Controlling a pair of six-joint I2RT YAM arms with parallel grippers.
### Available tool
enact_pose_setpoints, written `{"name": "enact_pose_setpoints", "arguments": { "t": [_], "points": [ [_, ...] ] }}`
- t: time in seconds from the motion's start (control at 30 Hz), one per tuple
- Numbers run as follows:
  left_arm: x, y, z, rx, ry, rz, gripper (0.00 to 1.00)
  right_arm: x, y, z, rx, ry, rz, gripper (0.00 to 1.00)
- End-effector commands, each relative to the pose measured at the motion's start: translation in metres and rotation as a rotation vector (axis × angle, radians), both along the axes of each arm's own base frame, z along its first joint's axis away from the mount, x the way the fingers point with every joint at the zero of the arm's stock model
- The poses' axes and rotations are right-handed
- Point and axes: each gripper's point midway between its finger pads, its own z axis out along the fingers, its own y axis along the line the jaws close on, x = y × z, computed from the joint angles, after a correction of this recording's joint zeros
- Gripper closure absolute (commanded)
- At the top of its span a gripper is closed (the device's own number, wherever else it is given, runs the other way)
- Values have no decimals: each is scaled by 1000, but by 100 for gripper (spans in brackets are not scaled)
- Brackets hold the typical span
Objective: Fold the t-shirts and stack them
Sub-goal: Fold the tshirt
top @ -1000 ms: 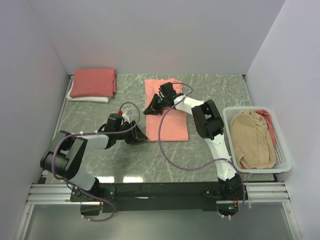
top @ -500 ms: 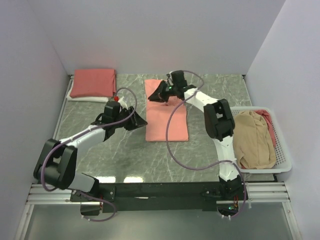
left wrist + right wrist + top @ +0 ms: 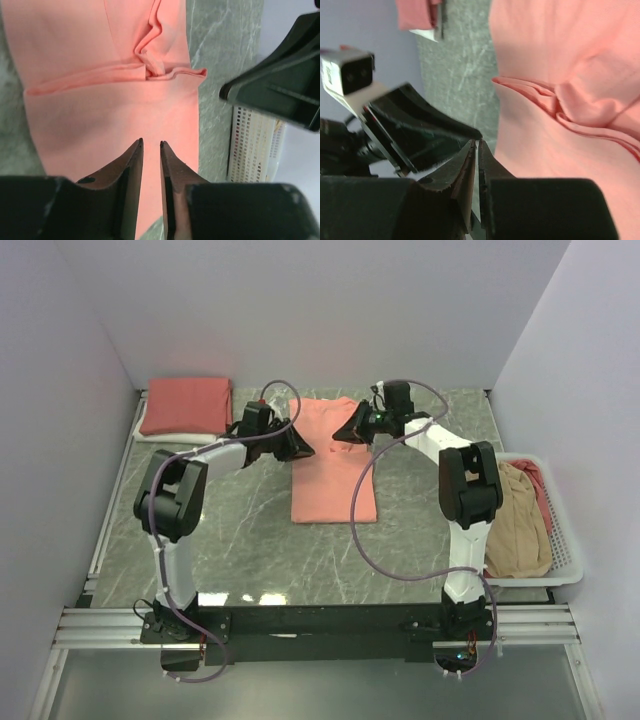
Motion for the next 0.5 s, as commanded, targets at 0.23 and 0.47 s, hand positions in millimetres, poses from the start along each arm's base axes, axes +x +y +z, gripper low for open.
{"name": "enact_pose_setpoints", "arguments": {
  "t": [0.23, 0.47],
  "points": [
    [30, -17, -35, 0, 82, -54, 79, -3, -2, -48, -40, 30, 93, 89],
    [31, 7, -71, 43, 170, 17, 83, -3, -23, -96, -51, 139, 14, 91]
  ]
}}
